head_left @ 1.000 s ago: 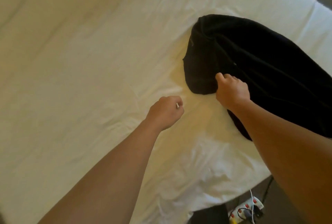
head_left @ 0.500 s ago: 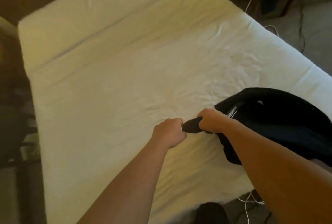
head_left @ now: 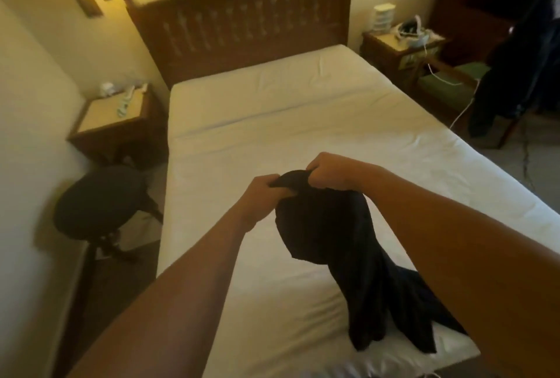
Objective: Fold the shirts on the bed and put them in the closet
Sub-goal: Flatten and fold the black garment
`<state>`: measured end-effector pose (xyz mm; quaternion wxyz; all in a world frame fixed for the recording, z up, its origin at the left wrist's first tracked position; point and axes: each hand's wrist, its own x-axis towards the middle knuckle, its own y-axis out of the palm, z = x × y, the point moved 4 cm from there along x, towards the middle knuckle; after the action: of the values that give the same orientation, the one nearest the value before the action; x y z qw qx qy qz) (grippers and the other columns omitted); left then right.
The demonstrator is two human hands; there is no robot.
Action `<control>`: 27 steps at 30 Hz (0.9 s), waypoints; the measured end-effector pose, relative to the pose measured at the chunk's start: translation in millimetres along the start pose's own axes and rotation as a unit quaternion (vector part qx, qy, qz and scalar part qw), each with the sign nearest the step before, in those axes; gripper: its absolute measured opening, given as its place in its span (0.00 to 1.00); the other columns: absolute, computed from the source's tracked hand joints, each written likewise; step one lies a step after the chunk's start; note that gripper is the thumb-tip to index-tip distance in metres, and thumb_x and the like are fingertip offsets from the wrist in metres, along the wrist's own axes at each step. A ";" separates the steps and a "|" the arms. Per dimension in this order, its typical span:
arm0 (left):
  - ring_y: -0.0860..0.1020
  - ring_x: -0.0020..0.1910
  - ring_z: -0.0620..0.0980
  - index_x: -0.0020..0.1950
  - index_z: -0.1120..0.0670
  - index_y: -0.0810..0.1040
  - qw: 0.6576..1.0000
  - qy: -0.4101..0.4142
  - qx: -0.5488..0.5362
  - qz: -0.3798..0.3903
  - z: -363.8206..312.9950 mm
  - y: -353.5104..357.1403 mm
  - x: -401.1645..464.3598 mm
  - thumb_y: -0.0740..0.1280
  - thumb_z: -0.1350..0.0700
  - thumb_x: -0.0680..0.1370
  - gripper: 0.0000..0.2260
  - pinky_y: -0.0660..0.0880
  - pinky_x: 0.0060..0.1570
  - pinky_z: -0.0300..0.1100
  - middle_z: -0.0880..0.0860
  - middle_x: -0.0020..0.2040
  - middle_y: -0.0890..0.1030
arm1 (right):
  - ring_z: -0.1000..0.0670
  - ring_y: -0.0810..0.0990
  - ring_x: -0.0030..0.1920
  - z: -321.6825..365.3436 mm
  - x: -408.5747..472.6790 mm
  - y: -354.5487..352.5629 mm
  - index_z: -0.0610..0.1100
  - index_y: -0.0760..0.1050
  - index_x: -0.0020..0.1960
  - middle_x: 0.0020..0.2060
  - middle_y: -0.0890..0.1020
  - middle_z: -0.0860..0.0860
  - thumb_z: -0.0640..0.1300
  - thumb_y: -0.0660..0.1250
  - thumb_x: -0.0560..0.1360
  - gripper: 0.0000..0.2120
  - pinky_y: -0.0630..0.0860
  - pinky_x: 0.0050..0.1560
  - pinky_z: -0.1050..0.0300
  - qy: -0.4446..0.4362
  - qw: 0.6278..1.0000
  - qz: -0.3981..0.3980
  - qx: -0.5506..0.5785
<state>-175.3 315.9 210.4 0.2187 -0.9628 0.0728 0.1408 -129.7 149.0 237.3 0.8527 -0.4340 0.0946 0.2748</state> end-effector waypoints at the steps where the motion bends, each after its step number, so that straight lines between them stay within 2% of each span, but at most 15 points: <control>1: 0.83 0.55 0.62 0.59 0.62 0.82 0.999 0.011 -0.030 -0.009 -12.6 -18.2 -8.4 0.72 0.62 0.77 0.11 0.79 0.59 0.59 0.63 0.55 0.84 | 0.46 0.71 0.34 17.9 -6.7 -9.8 0.43 0.73 0.33 0.29 0.72 0.47 0.36 0.62 0.70 0.08 0.67 0.39 0.52 -0.009 1.000 -0.020 0.002; 4: 0.84 0.50 0.57 0.61 0.58 0.82 0.991 0.059 -0.115 -0.024 -61.4 -67.5 -39.3 0.69 0.62 0.79 0.11 0.81 0.46 0.49 0.58 0.52 0.86 | 0.45 0.72 0.35 79.5 -31.3 -40.1 0.42 0.73 0.34 0.30 0.73 0.45 0.38 0.64 0.71 0.07 0.69 0.42 0.50 -0.053 0.995 -0.085 0.013; 6: 0.84 0.51 0.56 0.59 0.56 0.83 0.988 0.094 -0.109 -0.049 -93.2 -90.9 -49.1 0.68 0.60 0.80 0.09 0.80 0.47 0.48 0.56 0.50 0.86 | 0.45 0.74 0.37 109.9 -38.0 -58.6 0.41 0.75 0.37 0.34 0.75 0.43 0.40 0.65 0.71 0.05 0.70 0.44 0.50 -0.083 0.990 -0.109 0.026; 8: 0.85 0.51 0.54 0.57 0.54 0.84 0.983 0.134 -0.071 -0.106 -125.5 -121.5 -64.0 0.70 0.58 0.79 0.08 0.80 0.49 0.45 0.55 0.49 0.86 | 0.44 0.76 0.38 144.0 -47.4 -75.3 0.37 0.78 0.41 0.36 0.77 0.42 0.41 0.66 0.72 0.07 0.72 0.45 0.50 -0.120 0.982 -0.136 0.043; 10: 0.84 0.43 0.44 0.49 0.53 0.84 0.969 0.176 -0.006 -0.174 -157.0 -153.0 -85.4 0.71 0.56 0.78 0.03 0.76 0.40 0.34 0.52 0.43 0.85 | 0.44 0.77 0.37 174.9 -55.4 -88.7 0.33 0.78 0.44 0.35 0.77 0.43 0.41 0.67 0.73 0.10 0.73 0.44 0.49 -0.168 0.967 -0.177 0.066; 12: 0.78 0.32 0.37 0.40 0.51 0.80 0.946 0.213 0.060 -0.237 -187.0 -176.7 -103.1 0.73 0.55 0.77 0.06 0.70 0.31 0.28 0.48 0.37 0.81 | 0.43 0.78 0.36 197.6 -60.8 -97.3 0.31 0.76 0.45 0.34 0.77 0.44 0.41 0.67 0.74 0.11 0.75 0.42 0.48 -0.206 0.951 -0.219 0.076; 15: 0.75 0.31 0.40 0.37 0.47 0.74 0.908 0.234 0.160 -0.308 -216.3 -193.5 -119.1 0.72 0.53 0.78 0.11 0.65 0.31 0.34 0.46 0.34 0.76 | 0.38 0.83 0.42 218.2 -66.8 -100.3 0.32 0.77 0.48 0.39 0.83 0.39 0.40 0.66 0.74 0.11 0.80 0.46 0.42 -0.243 0.926 -0.273 0.092; 19: 0.72 0.34 0.42 0.36 0.47 0.70 0.855 0.246 0.253 -0.380 -247.5 -215.3 -129.6 0.69 0.50 0.79 0.14 0.61 0.32 0.39 0.46 0.35 0.74 | 0.36 0.83 0.48 242.2 -70.9 -125.5 0.32 0.79 0.50 0.45 0.83 0.35 0.39 0.68 0.72 0.11 0.80 0.54 0.36 -0.258 0.914 -0.289 0.124; 22: 0.71 0.34 0.42 0.38 0.48 0.71 0.822 0.239 0.289 -0.429 -268.6 -235.8 -135.8 0.68 0.49 0.79 0.12 0.60 0.32 0.38 0.46 0.36 0.74 | 0.41 0.84 0.46 257.6 -74.5 -155.8 0.37 0.81 0.49 0.44 0.85 0.40 0.43 0.71 0.73 0.10 0.81 0.54 0.39 -0.278 0.900 -0.318 0.109; 24: 0.71 0.34 0.42 0.40 0.49 0.74 0.808 0.232 0.300 -0.451 -279.4 -248.6 -140.0 0.67 0.50 0.79 0.08 0.61 0.32 0.39 0.47 0.36 0.75 | 0.43 0.85 0.48 259.4 -74.1 -164.1 0.39 0.81 0.51 0.46 0.85 0.42 0.45 0.71 0.76 0.10 0.83 0.51 0.47 -0.298 0.904 -0.283 0.119; 27: 0.72 0.34 0.44 0.43 0.51 0.77 0.791 0.219 0.336 -0.462 -286.2 -259.5 -139.2 0.66 0.52 0.78 0.05 0.61 0.31 0.40 0.47 0.36 0.76 | 0.47 0.85 0.52 253.8 -64.6 -155.0 0.41 0.80 0.61 0.54 0.85 0.46 0.45 0.72 0.77 0.14 0.81 0.45 0.59 -0.261 0.951 -0.104 0.131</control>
<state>-186.6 432.4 604.0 0.5454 -0.7528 -0.2921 -0.2249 -117.6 251.9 523.4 0.9208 -0.2395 -0.1417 0.2734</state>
